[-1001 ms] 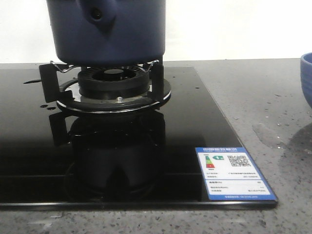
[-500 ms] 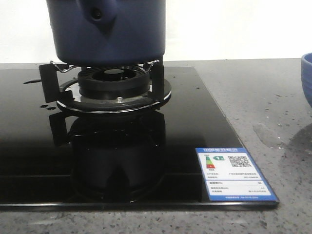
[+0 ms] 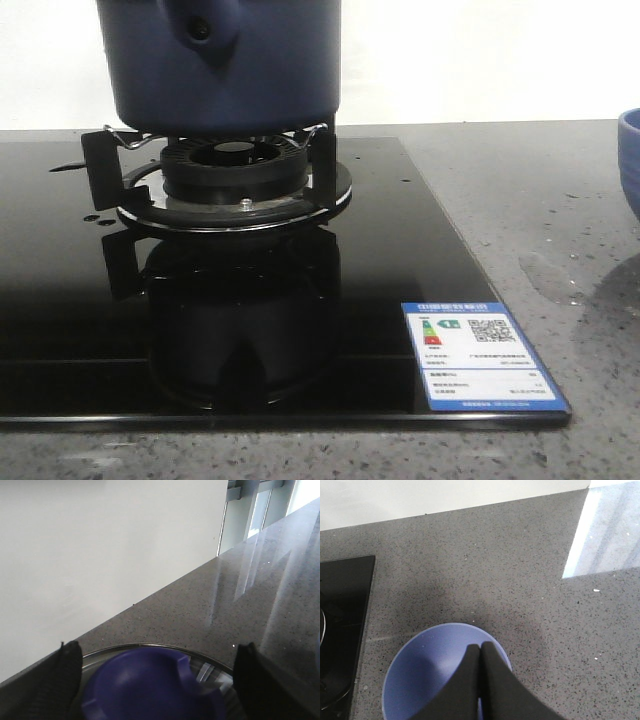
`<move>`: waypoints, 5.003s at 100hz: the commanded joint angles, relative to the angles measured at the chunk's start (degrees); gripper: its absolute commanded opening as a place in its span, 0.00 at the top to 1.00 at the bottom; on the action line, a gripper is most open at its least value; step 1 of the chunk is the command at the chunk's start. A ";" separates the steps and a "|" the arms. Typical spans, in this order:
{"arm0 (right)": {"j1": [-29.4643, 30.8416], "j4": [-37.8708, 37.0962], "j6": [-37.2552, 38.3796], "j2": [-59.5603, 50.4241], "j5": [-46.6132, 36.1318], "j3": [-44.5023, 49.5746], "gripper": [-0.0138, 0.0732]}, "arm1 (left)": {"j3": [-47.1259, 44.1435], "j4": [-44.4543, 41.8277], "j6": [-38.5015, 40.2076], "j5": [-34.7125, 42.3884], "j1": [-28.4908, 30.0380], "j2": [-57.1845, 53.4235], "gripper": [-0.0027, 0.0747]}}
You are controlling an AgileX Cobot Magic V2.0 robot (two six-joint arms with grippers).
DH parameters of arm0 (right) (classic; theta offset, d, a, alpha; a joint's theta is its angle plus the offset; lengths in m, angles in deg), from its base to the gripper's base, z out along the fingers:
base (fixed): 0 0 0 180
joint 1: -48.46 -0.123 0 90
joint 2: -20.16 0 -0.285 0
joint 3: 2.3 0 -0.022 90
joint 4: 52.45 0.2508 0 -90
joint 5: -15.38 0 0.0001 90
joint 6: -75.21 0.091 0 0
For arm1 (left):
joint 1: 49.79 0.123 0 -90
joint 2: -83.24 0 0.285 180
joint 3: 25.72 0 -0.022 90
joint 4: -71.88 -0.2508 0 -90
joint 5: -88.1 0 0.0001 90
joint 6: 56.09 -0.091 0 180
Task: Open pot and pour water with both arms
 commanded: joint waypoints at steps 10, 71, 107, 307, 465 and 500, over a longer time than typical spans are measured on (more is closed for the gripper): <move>0.30 -0.05 -0.39 0.24 -4.62 -1.29 0.92 | 2.64 5.15 1.39 -1.91 -0.48 -5.06 0.23; -9.22 2.05 -8.48 -32.74 -22.60 29.05 0.92 | -27.66 -12.41 24.97 14.62 4.86 -58.45 0.99; -9.22 2.41 -8.48 -41.74 -22.29 34.09 0.92 | -46.33 -12.19 29.71 19.37 4.86 -82.27 0.99; -9.22 2.41 -8.48 -41.74 -22.29 34.09 0.92 | -66.83 -96.35 99.69 19.64 19.59 -87.54 0.99; -4.00 -8.09 2.17 -44.93 -43.66 68.69 0.92 | -66.83 -96.35 99.69 19.64 19.59 -87.54 0.99; -4.00 -8.09 2.17 -44.93 -43.76 68.69 0.92 | -66.83 -96.35 99.69 19.64 19.59 -87.54 0.99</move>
